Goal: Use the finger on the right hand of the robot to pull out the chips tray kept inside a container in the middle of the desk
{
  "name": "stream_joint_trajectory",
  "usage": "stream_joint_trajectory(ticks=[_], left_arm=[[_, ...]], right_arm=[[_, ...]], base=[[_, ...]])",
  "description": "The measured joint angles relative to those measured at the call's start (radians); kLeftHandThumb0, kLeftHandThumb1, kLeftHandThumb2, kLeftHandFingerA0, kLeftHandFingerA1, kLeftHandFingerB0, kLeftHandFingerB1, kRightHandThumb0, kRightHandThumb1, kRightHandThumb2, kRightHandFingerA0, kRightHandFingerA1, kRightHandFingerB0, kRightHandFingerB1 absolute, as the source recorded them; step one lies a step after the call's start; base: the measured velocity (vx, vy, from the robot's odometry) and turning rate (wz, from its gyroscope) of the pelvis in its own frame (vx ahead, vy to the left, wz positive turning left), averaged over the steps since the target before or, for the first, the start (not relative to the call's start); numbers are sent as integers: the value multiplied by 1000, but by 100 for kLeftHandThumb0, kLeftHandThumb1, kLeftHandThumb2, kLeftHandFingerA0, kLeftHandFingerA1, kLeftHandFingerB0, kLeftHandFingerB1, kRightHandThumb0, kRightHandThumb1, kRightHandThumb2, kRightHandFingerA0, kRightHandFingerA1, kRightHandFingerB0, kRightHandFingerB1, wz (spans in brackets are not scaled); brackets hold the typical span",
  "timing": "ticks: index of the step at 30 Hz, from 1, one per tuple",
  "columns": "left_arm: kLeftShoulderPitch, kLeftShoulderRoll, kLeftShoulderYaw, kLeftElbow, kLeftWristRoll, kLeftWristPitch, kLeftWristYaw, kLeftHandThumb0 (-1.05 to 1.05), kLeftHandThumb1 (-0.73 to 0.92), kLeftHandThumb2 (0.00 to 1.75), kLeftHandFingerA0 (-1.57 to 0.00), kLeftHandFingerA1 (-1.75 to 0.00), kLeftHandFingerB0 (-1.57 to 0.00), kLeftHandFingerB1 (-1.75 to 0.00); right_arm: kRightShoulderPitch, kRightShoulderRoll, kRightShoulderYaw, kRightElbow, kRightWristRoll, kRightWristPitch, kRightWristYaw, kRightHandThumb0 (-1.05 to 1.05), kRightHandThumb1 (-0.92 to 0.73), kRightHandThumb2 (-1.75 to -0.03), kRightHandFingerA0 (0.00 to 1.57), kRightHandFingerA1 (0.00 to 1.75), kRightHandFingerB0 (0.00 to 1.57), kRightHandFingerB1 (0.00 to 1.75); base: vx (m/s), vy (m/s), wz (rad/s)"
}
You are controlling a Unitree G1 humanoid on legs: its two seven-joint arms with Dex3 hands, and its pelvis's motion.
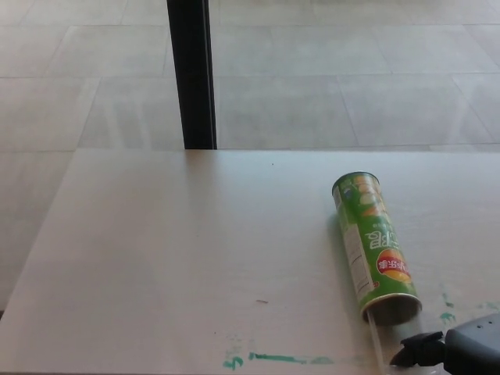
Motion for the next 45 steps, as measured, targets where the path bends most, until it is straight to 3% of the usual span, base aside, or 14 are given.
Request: stream_joint_trajectory(ticks=[5, 7, 17, 36, 37, 45], left_arm=[[6, 0, -4, -2, 1, -2, 1, -73, 72, 62, -33, -75, -36, -62], [6, 0, -3, -1, 0, -4, 1, -74, 71, 61, -32, -74, -35, -57], [7, 0, -2, -7, -1, -8, -1, -73, 72, 62, -31, -74, -31, -56], [13, 0, -1, 5, -1, -8, 1, -72, 71, 62, -34, -75, -36, -58], [13, 0, 0, 5, -1, -8, 1, -70, 73, 62, -34, -73, -32, -51], [14, 0, -1, 10, -1, -9, 7, -73, 71, 61, -35, -73, -36, -57]], right_arm=[[19, 19, 5, 2, 3, 4, -8, -13, -57, -57, 84, 142, 53, 46], [28, 29, 10, 11, 3, 4, -18, -20, -54, -64, 85, 141, 53, 50], [47, 40, 34, 30, -13, 14, -48, -14, -58, -58, 80, 146, 52, 46], [133, -17, -6, -23, -3, 15, -47, -15, -58, -58, 78, 145, 53, 45], [137, -19, -8, -26, -2, 15, -47, -16, -59, -58, 77, 145, 53, 44], [183, -28, -16, -57, 3, 19, -42, -17, -59, -57, 79, 141, 53, 44]], base=[[0, 0, 0], [0, 0, 0], [0, 0, 0], [0, 0, 0], [0, 0, 0], [0, 0, 0]])
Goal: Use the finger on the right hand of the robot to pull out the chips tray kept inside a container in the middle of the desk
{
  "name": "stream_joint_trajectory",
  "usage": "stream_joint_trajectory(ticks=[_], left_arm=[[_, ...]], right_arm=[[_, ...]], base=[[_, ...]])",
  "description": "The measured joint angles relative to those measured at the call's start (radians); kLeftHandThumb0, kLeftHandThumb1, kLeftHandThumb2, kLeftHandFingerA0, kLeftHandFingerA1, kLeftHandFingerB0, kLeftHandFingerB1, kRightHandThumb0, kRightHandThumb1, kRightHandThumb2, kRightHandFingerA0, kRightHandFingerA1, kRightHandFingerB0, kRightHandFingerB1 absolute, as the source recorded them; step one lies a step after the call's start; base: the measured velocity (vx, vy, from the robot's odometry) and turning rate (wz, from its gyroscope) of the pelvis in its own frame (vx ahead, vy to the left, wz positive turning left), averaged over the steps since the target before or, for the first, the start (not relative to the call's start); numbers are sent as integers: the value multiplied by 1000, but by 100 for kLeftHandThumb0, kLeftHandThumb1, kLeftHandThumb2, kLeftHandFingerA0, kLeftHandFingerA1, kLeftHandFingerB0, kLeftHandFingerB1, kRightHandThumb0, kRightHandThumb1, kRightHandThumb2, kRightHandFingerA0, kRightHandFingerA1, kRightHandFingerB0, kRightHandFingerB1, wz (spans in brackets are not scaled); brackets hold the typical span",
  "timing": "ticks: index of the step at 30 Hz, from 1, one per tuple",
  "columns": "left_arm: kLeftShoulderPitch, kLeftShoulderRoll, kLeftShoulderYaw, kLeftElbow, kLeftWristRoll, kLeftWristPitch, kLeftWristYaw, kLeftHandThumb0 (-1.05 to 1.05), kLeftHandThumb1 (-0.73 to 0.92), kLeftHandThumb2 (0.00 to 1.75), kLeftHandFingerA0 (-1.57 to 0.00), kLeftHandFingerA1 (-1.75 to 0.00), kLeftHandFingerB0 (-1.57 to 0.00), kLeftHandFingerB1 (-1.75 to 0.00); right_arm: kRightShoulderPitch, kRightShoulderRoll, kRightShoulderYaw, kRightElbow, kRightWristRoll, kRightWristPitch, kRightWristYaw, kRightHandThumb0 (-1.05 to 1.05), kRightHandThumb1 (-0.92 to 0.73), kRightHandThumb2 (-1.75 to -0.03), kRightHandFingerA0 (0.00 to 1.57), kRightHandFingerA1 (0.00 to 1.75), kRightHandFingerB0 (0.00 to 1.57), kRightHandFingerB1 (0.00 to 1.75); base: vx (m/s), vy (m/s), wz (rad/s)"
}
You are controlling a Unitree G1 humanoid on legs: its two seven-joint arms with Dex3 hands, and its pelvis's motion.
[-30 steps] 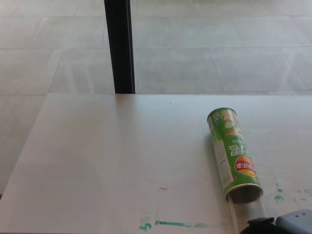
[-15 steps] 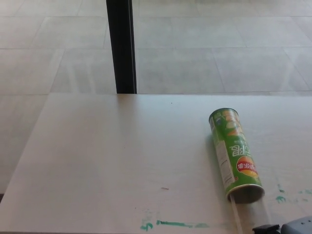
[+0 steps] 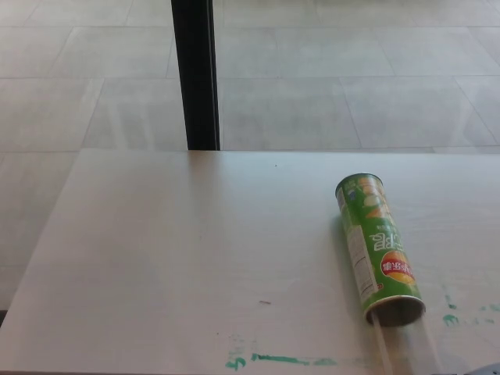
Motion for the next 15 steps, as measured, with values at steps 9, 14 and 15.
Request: stream_joint_trajectory(ticks=[9, 14, 15], left_arm=[[2, 0, -1, -4, 0, 0, 2, -71, 72, 62, -32, -70, -34, -54], [2, 0, -5, 1, 1, -1, 2, -70, 74, 62, -32, -72, -34, -55], [3, 0, -6, 2, 1, -1, 2, -72, 72, 62, -30, -75, -33, -55]], right_arm=[[25, 0, -11, -8, 7, -2, -3, -14, -59, -59, 79, 152, 52, 46], [36, 1, -12, -7, 11, -4, -8, -15, -58, -58, 80, 148, 52, 45], [37, 1, -11, -7, 11, -4, -8, -16, -58, -59, 79, 140, 49, 44]], base=[[0, 0, 0], [0, 0, 0], [0, 0, 0]])
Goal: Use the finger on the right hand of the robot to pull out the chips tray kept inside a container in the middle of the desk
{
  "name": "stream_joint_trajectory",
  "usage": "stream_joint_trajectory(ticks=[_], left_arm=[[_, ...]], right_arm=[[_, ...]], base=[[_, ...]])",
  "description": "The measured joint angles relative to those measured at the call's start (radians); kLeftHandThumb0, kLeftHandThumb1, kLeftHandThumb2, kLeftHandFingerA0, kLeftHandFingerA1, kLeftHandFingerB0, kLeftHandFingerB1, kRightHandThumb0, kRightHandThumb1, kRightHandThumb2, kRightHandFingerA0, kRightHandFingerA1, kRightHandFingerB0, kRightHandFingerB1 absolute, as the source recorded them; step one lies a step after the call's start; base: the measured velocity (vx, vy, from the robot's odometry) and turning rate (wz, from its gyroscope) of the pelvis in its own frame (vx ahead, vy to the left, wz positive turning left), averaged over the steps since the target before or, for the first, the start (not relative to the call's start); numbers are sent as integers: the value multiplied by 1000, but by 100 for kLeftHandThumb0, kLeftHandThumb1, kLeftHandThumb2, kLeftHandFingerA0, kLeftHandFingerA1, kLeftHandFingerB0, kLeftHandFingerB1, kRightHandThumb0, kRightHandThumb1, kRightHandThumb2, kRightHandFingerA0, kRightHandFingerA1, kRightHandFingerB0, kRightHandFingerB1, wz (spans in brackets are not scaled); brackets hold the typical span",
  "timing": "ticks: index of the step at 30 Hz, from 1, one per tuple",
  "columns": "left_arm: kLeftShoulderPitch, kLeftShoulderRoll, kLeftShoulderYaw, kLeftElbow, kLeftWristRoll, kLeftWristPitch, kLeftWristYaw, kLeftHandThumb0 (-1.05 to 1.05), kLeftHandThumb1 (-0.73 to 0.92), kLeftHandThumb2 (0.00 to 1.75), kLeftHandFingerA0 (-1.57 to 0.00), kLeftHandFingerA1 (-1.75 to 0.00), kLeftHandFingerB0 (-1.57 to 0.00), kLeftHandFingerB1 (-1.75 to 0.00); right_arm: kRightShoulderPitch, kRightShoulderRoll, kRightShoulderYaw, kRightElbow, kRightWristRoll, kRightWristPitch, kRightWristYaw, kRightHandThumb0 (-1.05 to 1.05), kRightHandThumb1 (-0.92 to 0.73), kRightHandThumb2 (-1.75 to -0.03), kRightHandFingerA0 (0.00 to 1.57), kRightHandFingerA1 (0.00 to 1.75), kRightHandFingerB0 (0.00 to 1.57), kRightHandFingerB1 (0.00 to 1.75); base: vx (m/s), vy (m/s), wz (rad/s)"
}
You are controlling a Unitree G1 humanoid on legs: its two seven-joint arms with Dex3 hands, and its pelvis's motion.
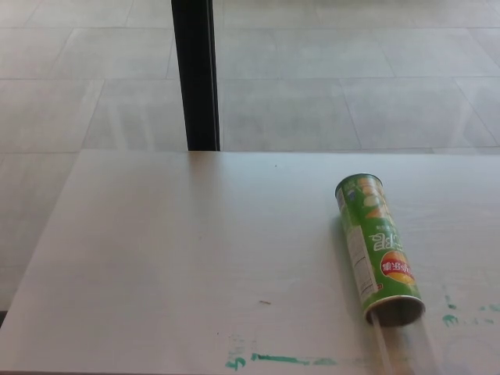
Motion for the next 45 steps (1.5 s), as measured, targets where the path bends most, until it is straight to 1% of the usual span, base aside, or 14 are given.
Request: stream_joint_trajectory(ticks=[1, 2, 5, 7, 11, 13, 23, 32, 33, 35, 37, 39, 43, 45], left_arm=[[4, 0, 1, -4, 0, 0, -1, -69, 55, 101, -37, -72, -25, -57], [7, 0, 1, -6, -1, 0, -1, -72, 71, 61, -31, -74, -33, -56], [18, 0, 4, -16, -2, 0, -3, -70, 72, 62, -32, -73, -34, -57], [21, 0, 4, -18, -2, 0, -2, -70, 72, 62, -30, -73, -33, -55], [25, 0, 3, -15, -1, 0, -2, -72, 71, 61, -35, -71, -36, -55], [21, 0, 3, -6, -1, 0, -1, -71, 71, 61, -34, -74, -35, -55], [21, -1, 8, 4, -3, 0, -2, -73, 71, 62, -33, -71, -36, -58], [27, -1, 8, 1, -3, -6, -1, -71, 71, 62, -34, -74, -36, -58], [27, -1, 8, 2, -3, -6, -2, -71, 70, 62, -35, -75, -34, -55], [27, -1, 9, 2, -4, -6, -2, -71, 71, 61, -34, -73, -33, -55], [27, -1, 9, 1, -4, -6, -2, -70, 72, 62, -30, -69, -31, -54], [28, -1, 9, 0, -5, -6, -2, -70, 72, 62, -33, -73, -33, -56], [29, -1, 9, -2, -6, -6, -2, -71, 70, 61, -34, -73, -37, -61], [31, -1, 9, -2, -6, -6, -2, -72, 70, 61, -34, -71, -34, -54]], right_arm=[[-1, 0, 0, -1, 0, 0, 0, -16, -59, -59, 78, 140, 48, 44], [-3, 0, -1, -2, 0, 1, 1, -15, -59, -59, 76, 140, 48, 43], [-21, -1, -3, -3, -1, 4, 14, -20, -56, -64, 82, 141, 46, 47], [-39, -4, -6, 3, -1, 0, 19, -15, -60, -59, 76, 144, 44, 43], [-90, -9, -19, 6, 1, 3, 42, -15, -57, -58, 80, 130, 32, 40], [-115, -10, -31, 6, 3, 6, 50, -14, -55, -56, 80, 121, 35, 40], [-196, -5, -127, -11, 46, 36, 79, -15, -50, -58, 86, 114, 32, 41], [-110, -41, -265, -160, 159, 90, 188, -8, -51, -56, 79, 134, 24, 33], [-91, -50, -291, -177, 173, 95, 203, -7, -53, -58, 73, 150, 23, 34], [-65, -61, -340, -198, 198, 100, 222, -7, -52, -55, 76, 144, 25, 34], [-43, -63, -392, -203, 222, 101, 235, -9, -54, -57, 72, 152, 27, 34], [-18, -63, -462, -203, 244, 104, 245, -9, -55, -57, 75, 141, 28, 33], [36, -61, -602, -189, 286, 104, 251, -7, -53, -57, 81, 139, 30, 36], [62, -58, -663, -172, 305, 100, 251, -7, -52, -56, 76, 141, 32, 36]], base=[[0, 0, 0], [0, 0, 0], [0, 0, 0], [0, 0, 0], [0, 0, 0], [0, 0, 0], [0, 0, 0], [0, 0, 0], [0, 0, 0], [0, 0, 0], [0, 0, 0], [0, 0, 0], [0, 0, 0], [0, 0, 0]])
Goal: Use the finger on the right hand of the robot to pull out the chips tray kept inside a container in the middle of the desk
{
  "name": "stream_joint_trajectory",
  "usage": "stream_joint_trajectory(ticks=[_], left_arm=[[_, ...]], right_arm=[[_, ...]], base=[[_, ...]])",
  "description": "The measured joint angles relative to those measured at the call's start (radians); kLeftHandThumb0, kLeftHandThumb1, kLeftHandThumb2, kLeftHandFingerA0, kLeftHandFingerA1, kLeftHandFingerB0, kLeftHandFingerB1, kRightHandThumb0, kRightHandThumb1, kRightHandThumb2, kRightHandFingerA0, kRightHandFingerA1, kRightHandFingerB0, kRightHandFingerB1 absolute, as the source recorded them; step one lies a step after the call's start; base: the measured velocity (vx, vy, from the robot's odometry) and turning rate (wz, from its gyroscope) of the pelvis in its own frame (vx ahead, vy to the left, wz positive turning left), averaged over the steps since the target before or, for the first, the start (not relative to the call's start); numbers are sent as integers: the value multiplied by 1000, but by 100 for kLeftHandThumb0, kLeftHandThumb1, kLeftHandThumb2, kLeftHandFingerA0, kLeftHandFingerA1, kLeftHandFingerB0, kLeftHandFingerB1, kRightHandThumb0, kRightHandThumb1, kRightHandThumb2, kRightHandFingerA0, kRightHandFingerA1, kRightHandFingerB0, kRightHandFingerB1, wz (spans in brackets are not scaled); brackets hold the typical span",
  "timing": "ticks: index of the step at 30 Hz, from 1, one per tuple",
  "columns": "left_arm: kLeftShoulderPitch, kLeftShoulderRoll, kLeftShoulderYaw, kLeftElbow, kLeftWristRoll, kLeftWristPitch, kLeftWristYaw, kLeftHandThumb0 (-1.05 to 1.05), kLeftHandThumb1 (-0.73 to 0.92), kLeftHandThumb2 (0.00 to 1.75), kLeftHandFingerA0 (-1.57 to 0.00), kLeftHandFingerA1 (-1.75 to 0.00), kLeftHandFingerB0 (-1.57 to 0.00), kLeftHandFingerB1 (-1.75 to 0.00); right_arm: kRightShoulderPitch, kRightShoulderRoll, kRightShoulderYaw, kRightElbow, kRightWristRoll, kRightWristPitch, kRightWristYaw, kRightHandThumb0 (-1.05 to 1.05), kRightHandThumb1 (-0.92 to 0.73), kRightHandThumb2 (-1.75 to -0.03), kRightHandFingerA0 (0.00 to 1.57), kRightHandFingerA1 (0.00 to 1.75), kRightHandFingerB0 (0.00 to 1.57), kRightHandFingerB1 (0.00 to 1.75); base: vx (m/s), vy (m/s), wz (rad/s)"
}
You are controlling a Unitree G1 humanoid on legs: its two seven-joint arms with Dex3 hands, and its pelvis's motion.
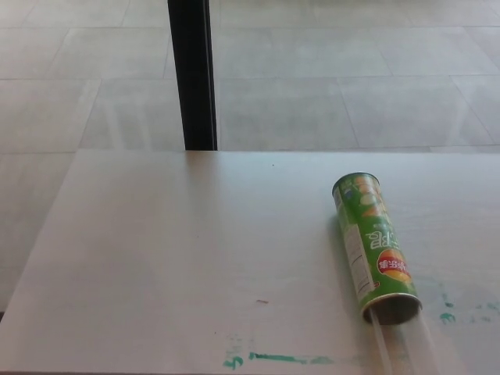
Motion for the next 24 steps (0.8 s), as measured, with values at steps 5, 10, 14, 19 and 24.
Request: stream_joint_trajectory(ticks=[5, 10, 14, 19, 24], left_arm=[[1, 0, 0, 3, 0, 0, 0, -73, 70, 61, -33, -71, -32, -53], [6, 0, 0, 3, -1, 0, 0, -71, 72, 62, -35, -74, -33, -55], [8, 0, -1, 0, -1, 0, 0, -71, 72, 62, -34, -72, -33, -53], [8, -1, -1, 3, -1, 0, 0, -72, 71, 61, -34, -74, -35, -56], [7, -1, -1, 6, -1, 0, 0, -71, 72, 62, -32, -72, -33, -54]], right_arm=[[73, 21, -162, 125, 42, -37, -17, -12, -54, -58, 78, 136, 32, 43], [134, 51, -268, 285, 60, -69, -53, -11, -53, -56, 83, 122, 35, 45], [156, 67, -296, 427, 66, -92, -92, -12, -52, -56, 83, 129, 39, 51], [157, 91, -295, 595, 65, -117, -154, -17, -50, -55, 83, 126, 47, 50], [141, 117, -285, 751, 64, -137, -223, -22, -54, -56, 71, 110, 46, 59]], base=[[0, 0, 0], [0, 0, 0], [0, 0, 0], [0, 0, 0], [0, 0, 0]])
